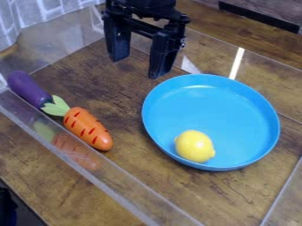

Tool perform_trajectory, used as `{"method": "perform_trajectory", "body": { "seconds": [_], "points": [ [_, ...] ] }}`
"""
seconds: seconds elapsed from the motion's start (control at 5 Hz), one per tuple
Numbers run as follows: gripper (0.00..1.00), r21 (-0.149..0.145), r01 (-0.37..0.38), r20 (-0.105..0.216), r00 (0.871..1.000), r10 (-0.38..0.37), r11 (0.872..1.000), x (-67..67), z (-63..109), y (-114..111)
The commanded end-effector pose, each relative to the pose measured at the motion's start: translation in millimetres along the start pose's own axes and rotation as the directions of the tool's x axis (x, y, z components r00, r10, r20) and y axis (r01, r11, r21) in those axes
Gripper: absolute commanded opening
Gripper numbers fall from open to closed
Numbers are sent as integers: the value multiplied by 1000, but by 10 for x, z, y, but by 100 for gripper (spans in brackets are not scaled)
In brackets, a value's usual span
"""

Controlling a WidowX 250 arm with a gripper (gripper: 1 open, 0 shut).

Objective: Put the carrot on the blue tray

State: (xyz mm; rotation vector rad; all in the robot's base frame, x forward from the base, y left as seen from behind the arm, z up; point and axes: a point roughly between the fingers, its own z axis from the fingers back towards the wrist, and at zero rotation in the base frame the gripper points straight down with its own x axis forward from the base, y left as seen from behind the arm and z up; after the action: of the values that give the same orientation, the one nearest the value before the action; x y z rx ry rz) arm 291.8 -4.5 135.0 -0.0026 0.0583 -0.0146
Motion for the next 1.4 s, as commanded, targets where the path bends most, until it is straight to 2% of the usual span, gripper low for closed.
{"method": "perform_trajectory", "body": {
  "seconds": [0.0,0.2,0.4,0.6,0.8,1.0,1.2],
  "points": [
    [100,-6,16,-13,1000,-16,1000,-48,-136,-22],
    [100,-30,-67,-2,998,67,997,-135,-328,-20],
    [100,-59,-212,29,976,214,975,-143,-431,14],
    [100,-92,-346,44,935,351,934,-140,-542,60],
    [100,-124,-503,54,857,512,855,-44,-686,86],
    [100,-155,-625,58,768,638,765,52,-842,89],
    [100,-180,-737,67,651,756,651,109,-992,84]
  ]
}}
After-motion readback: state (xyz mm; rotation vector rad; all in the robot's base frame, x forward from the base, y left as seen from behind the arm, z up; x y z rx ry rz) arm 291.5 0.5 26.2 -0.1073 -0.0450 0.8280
